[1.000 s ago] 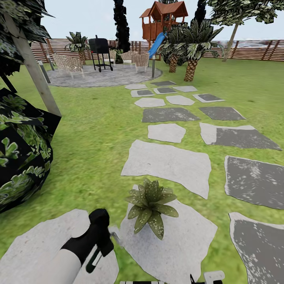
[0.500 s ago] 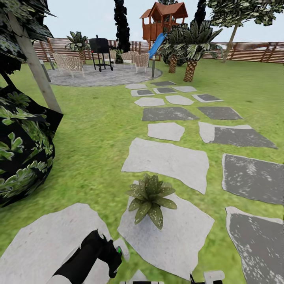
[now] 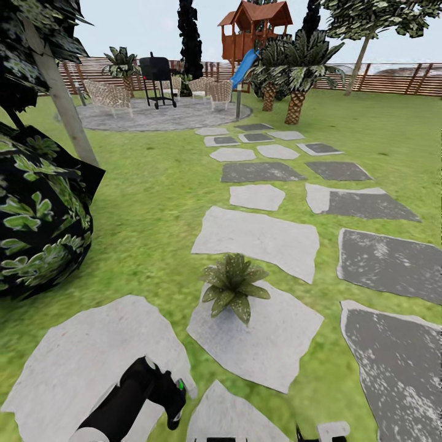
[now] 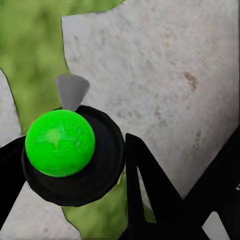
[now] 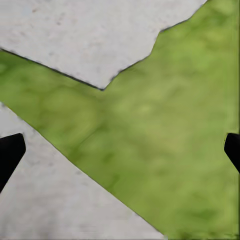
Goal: Pick up the pesticide atomizer in the garden and spray insectifuge to fully cover both potted plants in the garden.
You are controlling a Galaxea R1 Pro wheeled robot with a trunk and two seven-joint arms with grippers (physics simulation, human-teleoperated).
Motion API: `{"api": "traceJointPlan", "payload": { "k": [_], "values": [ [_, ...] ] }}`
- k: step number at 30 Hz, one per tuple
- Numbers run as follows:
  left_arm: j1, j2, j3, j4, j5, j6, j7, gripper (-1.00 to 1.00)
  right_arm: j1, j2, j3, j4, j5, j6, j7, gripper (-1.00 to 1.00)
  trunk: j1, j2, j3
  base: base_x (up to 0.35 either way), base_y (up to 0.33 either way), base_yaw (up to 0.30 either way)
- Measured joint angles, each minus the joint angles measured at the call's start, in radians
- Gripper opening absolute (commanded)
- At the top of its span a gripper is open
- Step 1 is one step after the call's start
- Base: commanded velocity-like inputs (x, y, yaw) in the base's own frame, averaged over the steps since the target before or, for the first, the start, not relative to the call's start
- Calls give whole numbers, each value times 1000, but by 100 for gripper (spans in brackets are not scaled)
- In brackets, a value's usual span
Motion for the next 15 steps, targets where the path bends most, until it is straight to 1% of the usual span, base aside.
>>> {"api": "traceJointPlan", "payload": {
  "k": [9, 13, 14, 15],
  "values": [
    [0, -1, 6, 0, 0, -1, 0, -100, 0, -1, 0, 0, 0, 0, 0, 100, 0, 0, 0, -327, 0, 0],
    [0, -2, 6, 0, 0, -1, 0, -100, 0, -6, -2, -6, -1, 0, 1, 100, -1, 0, 0, -86, 0, 0],
    [0, -2, 6, 0, 0, -1, 0, -100, 0, -11, -3, -7, -2, 0, 1, 100, -1, 0, 0, -18, 0, 0],
    [0, -2, 6, 0, 0, -1, 0, -100, -1, -26, -5, -9, -3, 0, 2, 100, -1, 0, 0, -12, 0, 0]
  ]
}}
